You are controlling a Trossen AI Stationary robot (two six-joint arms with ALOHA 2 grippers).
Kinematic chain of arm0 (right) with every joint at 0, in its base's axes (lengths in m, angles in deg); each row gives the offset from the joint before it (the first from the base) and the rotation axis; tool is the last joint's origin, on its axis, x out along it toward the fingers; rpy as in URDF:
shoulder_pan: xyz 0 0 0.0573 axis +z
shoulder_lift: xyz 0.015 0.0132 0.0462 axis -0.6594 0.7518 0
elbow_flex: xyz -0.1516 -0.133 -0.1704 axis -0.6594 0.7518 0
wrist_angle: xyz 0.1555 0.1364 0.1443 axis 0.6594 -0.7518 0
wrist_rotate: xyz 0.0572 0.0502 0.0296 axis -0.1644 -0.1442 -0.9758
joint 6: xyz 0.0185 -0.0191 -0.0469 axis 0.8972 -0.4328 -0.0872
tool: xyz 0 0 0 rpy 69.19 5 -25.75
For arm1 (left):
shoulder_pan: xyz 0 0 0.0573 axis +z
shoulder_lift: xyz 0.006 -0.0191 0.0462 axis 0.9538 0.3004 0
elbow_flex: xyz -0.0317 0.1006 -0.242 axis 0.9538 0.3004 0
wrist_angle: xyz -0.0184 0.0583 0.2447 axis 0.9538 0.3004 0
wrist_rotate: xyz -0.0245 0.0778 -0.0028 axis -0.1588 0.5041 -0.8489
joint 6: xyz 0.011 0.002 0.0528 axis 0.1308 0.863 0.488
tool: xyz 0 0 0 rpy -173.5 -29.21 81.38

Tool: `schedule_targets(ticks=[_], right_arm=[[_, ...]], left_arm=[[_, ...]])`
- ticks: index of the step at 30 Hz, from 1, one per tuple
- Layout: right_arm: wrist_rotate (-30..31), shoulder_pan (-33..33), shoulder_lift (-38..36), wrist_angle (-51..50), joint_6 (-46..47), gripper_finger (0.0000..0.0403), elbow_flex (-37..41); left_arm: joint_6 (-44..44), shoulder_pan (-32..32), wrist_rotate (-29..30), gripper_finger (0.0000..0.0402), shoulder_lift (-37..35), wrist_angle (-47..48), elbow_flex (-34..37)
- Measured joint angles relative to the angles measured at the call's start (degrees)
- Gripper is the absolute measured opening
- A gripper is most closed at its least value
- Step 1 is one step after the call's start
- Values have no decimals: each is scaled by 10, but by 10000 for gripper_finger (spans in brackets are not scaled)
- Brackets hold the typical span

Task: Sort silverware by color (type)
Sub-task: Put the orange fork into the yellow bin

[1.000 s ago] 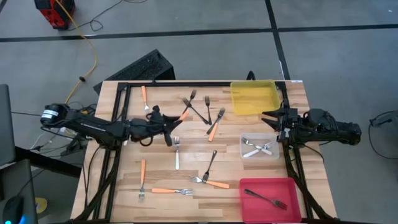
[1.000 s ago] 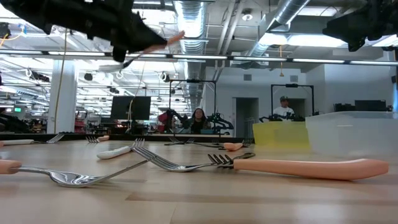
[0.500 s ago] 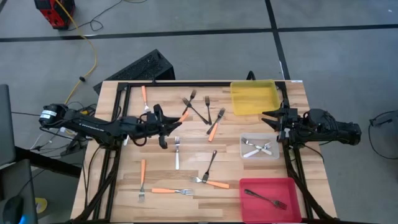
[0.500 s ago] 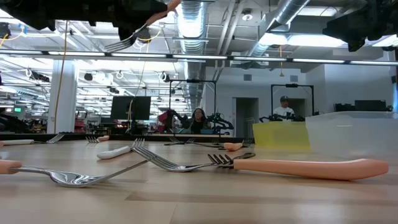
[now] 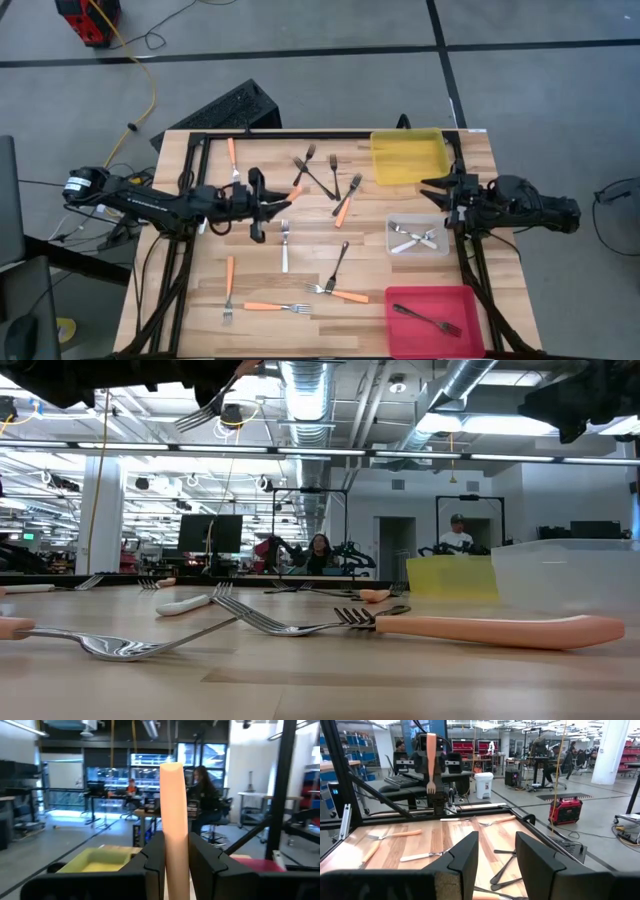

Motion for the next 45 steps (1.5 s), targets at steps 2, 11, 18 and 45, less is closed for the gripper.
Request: schedule_targets(ticks=[2, 11, 18, 45], right_arm=[[0, 0, 0, 19, 0, 155, 13], [42, -15, 1, 119, 82, 155, 75], [42, -15, 52, 227, 99, 155, 102], [38, -30, 586, 663, 8, 268, 19]], left_arm=[[0, 0, -7, 41, 0, -8, 0], [15, 0, -10, 41, 0, -39, 0], [25, 10, -27, 42, 1, -51, 0], [-90, 83, -113, 42, 294, -363, -19]])
